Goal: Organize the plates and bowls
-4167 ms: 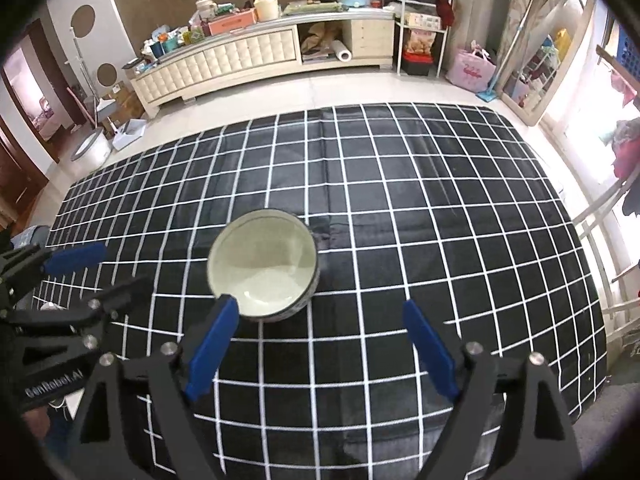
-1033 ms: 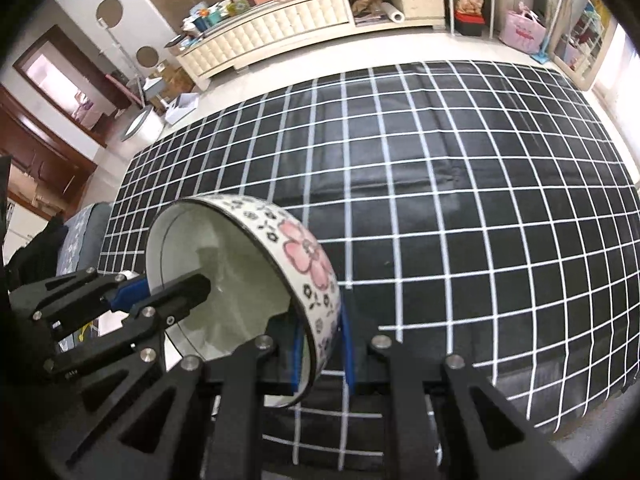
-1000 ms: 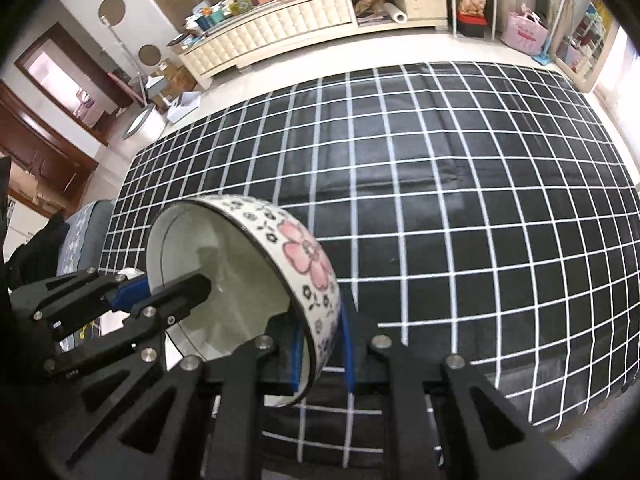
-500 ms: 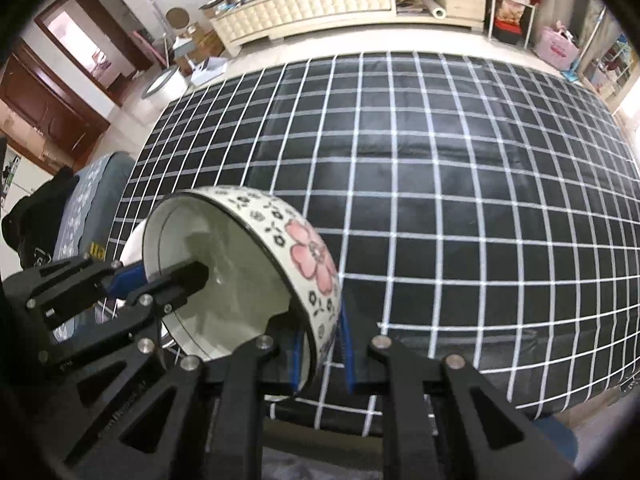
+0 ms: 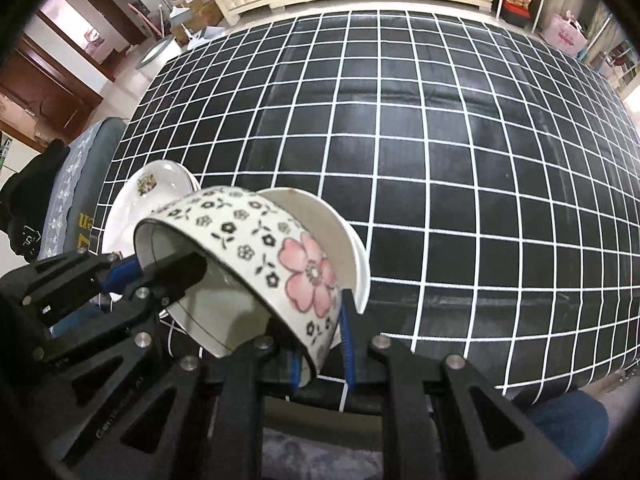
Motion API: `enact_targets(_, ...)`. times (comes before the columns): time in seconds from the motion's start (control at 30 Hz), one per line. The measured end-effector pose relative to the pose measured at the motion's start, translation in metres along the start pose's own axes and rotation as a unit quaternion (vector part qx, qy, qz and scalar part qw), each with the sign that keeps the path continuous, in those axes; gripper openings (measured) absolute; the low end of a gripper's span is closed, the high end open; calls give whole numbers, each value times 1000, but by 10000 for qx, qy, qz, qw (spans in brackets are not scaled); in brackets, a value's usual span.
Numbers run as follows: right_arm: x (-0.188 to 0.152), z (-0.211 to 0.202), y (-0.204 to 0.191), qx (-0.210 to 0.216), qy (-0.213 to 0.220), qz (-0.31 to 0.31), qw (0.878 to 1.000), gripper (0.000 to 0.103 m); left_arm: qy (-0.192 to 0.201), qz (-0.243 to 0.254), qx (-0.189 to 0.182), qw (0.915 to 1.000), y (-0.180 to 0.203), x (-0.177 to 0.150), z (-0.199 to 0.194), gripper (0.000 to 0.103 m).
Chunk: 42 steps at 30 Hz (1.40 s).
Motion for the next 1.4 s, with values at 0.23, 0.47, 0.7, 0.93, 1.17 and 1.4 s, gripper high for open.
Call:
enact_targets(0.23,-1,5,3,-31,-74,67,9999,20,4,7,-65,10000,-1,1,7,13)
enact_targets(0.47,0,9,1,-120,-116,-4,9999,20,-26,-69,-102,9999,-8,-1,19,13)
enact_targets(0.7,2,11,0,-229,-120,-76,9996,20,-32,-77,-127,9999,-13,-5,27,13)
enact_targets(0.93,4,12,2,-182,-190,31,9996,21,-9,-122,-178,9998,-11,-4,25,13)
enact_targets(1.17,4,10,-4,-424,-161,-203,9988,24,38,-188,-195,9996,-14,-4,24,13)
enact_targets(1.4,6,11,-18,-829,-247,-662,9940,37,104,-258,-297,9992,-18,-2,23,13)
Point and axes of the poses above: each gripper's, at about its wrist camera, not at the fingertips, and z roughly the way its jaws point, y to its right, x to its top, the point moved 9 cm from there along z, roughly the way its jaws point, and after that the axes turned 1 degree about z, right-handed, at the moved point
